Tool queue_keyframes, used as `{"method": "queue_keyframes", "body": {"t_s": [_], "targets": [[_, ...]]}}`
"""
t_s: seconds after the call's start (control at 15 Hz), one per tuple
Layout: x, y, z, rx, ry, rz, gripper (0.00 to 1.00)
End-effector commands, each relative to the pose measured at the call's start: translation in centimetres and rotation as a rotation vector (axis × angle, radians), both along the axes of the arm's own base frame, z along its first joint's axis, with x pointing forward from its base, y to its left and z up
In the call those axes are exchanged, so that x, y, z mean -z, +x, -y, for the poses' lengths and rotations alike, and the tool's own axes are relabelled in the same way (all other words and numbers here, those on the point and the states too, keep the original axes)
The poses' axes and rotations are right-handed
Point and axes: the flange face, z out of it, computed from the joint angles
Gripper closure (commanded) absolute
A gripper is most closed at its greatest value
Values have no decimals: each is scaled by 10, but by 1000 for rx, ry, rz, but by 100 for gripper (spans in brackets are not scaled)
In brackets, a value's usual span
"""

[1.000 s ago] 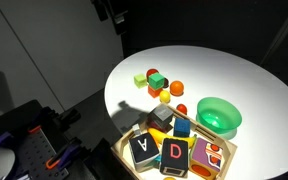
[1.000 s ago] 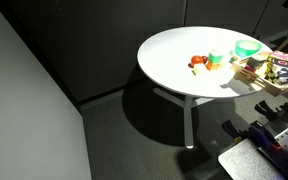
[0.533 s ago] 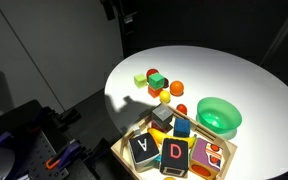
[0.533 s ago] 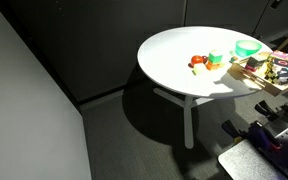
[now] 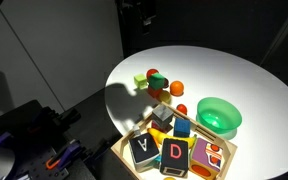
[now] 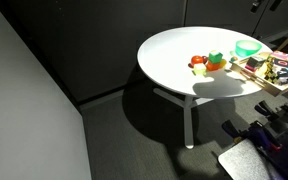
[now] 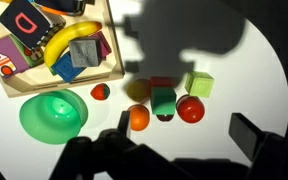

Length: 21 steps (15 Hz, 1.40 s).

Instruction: Put the green block inside the wooden crate

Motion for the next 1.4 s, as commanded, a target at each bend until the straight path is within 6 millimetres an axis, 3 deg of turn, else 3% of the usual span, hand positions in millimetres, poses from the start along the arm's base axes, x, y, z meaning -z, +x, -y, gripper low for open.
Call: {"method": "queue_keyframes", "body": {"t_s": [0.0, 0.53, 1.33], "targets": [[10, 43, 0, 0, 1, -50, 0], [58, 99, -4, -34, -9, -171, 0], [147, 138, 2, -50, -10, -237, 0]]}}
